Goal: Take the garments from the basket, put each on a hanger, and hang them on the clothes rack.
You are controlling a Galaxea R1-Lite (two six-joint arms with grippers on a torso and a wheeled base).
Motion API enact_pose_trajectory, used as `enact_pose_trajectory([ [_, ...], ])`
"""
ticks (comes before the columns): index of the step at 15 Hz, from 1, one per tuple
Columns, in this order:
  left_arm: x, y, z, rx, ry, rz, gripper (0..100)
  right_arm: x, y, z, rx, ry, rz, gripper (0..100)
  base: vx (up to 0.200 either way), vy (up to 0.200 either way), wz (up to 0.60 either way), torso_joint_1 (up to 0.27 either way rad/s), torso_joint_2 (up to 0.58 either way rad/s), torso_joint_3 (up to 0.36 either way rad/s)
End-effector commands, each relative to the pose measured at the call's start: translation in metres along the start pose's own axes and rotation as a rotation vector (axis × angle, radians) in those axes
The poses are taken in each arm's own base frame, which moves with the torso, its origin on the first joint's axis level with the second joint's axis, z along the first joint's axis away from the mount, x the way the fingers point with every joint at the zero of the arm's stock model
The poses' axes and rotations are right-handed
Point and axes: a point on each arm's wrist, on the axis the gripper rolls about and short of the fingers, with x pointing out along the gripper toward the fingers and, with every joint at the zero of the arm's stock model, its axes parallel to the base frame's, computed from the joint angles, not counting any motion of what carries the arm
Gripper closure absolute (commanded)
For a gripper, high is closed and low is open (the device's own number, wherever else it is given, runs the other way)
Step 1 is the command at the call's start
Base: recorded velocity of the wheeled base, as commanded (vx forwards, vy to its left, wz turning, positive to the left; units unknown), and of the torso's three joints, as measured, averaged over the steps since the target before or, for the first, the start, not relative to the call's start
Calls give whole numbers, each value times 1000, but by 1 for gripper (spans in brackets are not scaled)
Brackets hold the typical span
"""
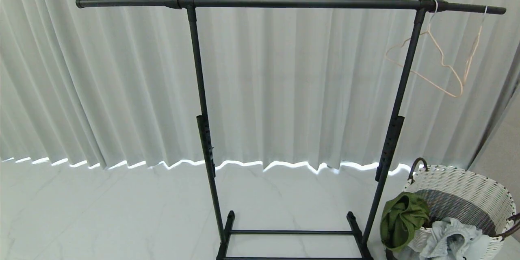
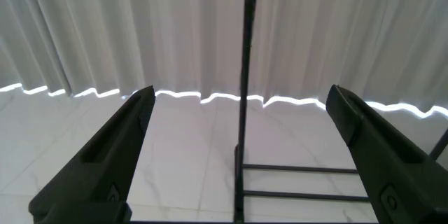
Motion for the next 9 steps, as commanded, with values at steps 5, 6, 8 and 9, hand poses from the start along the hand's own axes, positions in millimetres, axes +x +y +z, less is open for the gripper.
enact_pose_trajectory([
  [5,0,0,0,1,1,0,0,0,0,0,1,-1,-1,0,0,-200,0,0,1,2],
  [6,0,0,0,1,1,0,0,0,0,0,3,-1,-1,0,0,-200,0,7,2,2],
  [8,0,0,0,1,1,0,0,0,0,0,3,-1,0,0,0,-200,0,0,5,0],
  [9,0,0,0,1,1,0,0,0,0,0,3,-1,0,0,0,-200,0,2,7,2],
])
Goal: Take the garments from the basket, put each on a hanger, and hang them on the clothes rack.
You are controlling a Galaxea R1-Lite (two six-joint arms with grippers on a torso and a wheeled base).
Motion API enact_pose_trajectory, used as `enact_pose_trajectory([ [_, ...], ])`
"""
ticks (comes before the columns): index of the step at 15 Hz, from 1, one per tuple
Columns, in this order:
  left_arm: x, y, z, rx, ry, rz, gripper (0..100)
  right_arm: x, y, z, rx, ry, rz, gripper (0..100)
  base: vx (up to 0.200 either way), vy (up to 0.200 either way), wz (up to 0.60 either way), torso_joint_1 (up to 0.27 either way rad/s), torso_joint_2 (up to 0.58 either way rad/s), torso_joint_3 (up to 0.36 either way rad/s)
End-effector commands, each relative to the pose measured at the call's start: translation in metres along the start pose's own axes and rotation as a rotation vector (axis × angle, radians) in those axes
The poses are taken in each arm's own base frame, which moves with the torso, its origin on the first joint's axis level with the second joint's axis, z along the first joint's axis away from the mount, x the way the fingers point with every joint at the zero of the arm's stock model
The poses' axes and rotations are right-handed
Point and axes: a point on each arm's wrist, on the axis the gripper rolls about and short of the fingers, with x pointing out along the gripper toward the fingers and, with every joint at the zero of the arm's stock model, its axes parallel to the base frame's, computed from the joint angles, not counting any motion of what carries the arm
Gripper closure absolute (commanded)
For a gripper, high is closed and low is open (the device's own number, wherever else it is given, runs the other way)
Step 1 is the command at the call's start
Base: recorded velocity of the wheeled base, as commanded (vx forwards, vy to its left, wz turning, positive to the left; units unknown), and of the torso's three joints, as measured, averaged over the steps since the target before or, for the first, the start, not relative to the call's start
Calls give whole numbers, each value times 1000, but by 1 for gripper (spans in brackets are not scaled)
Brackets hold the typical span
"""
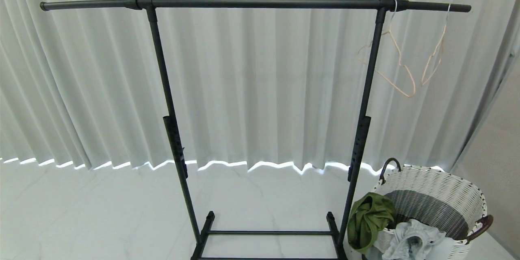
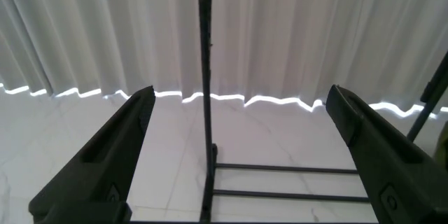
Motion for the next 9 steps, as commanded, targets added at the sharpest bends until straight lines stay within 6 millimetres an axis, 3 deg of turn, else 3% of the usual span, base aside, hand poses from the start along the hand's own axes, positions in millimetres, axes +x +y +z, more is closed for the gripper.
enact_pose_trajectory([
  [1,0,0,0,0,1,0,0,0,0,0,0,0,0,0,0,-200,0,-2,2,2],
  [7,0,0,0,-2,1,0,0,0,0,0,1,0,1,0,0,0,0,0,0,0],
  [9,0,0,0,-3,1,0,0,0,0,0,-3,0,0,0,200,0,0,2,5,5],
])
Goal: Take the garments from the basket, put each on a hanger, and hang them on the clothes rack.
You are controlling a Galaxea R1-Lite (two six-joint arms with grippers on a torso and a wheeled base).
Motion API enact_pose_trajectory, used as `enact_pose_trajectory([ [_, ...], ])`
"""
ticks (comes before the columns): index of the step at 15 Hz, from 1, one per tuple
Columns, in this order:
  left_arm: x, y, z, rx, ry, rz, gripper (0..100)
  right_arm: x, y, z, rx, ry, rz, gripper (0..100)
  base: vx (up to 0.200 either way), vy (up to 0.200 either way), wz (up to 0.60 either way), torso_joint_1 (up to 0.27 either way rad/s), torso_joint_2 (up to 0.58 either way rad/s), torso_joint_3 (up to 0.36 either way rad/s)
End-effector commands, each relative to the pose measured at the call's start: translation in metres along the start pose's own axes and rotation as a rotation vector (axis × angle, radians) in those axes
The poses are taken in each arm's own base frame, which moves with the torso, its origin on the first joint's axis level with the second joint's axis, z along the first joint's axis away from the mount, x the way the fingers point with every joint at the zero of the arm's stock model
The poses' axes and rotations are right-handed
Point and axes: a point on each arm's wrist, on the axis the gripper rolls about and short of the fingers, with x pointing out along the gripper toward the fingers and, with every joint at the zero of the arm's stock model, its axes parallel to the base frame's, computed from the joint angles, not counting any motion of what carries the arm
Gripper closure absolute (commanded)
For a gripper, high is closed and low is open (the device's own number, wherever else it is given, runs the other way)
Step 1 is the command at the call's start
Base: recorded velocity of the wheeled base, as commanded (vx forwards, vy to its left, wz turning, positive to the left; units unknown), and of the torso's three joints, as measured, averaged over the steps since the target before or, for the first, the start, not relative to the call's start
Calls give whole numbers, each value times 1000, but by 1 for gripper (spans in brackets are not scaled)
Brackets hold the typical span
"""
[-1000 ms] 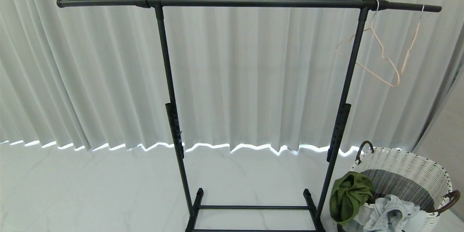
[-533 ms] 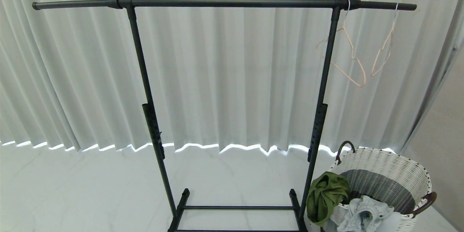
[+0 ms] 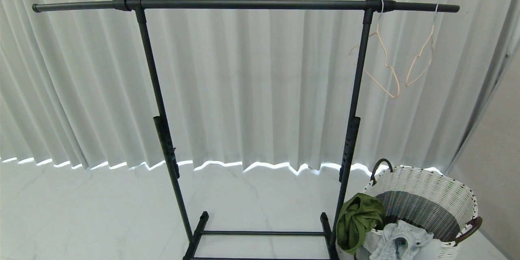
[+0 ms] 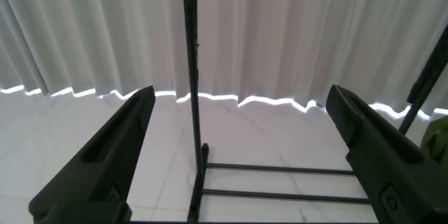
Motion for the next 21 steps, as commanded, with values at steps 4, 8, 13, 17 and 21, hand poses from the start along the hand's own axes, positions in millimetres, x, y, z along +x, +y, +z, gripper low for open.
enact_pose_trajectory([
  [4,0,0,0,-2,2,0,0,0,0,0,-3,1,0,0,200,0,0,2,1,5],
  [8,0,0,0,-2,2,0,0,0,0,0,2,1,0,0,200,0,0,5,0,2],
  [13,0,0,0,0,0,2,0,0,0,0,6,1,0,0,80,0,0,1,2,2],
  [17,0,0,0,-31,-1,9,0,0,0,0,6,1,0,0,0,0,0,0,0,0],
  [21,0,0,0,-31,-1,9,0,0,0,0,2,1,0,0,0,0,0,-23,77,61],
])
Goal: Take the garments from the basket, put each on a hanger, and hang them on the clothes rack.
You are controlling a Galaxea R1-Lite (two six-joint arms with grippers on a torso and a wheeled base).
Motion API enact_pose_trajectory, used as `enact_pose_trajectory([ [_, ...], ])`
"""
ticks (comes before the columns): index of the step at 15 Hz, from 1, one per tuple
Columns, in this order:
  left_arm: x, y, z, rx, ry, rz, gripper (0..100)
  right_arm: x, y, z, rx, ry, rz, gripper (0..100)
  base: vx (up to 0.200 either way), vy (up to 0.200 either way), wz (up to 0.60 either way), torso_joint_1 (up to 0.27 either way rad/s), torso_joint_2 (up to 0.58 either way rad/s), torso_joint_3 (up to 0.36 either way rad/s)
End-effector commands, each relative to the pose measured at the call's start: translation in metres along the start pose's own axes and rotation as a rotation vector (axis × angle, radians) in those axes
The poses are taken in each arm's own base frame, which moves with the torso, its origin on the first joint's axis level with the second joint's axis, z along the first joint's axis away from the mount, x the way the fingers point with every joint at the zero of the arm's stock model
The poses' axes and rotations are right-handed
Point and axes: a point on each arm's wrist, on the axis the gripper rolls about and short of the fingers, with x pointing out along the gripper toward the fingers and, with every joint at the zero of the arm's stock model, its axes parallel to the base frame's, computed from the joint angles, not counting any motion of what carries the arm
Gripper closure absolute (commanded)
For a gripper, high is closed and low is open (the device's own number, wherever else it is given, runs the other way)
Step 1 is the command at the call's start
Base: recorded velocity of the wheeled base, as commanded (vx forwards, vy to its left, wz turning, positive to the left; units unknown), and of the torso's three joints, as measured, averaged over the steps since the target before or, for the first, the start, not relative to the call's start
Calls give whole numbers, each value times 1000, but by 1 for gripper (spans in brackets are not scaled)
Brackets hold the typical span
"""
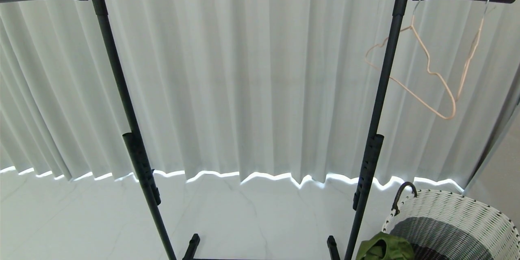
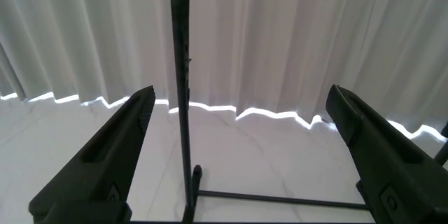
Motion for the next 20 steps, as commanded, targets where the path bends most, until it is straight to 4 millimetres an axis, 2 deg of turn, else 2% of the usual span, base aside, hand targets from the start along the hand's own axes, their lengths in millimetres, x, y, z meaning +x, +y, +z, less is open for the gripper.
enact_pose_trajectory([
  [1,0,0,0,0,1,0,0,0,0,0,-3,1,0,0,0,0,0,-95,325,242],
  [12,0,0,0,-2,1,0,0,0,0,0,6,1,-2,0,0,0,0,-13,48,36],
  [20,0,0,0,6,2,0,0,0,0,0,-60,-4,4,0,0,0,0,0,0,0],
])
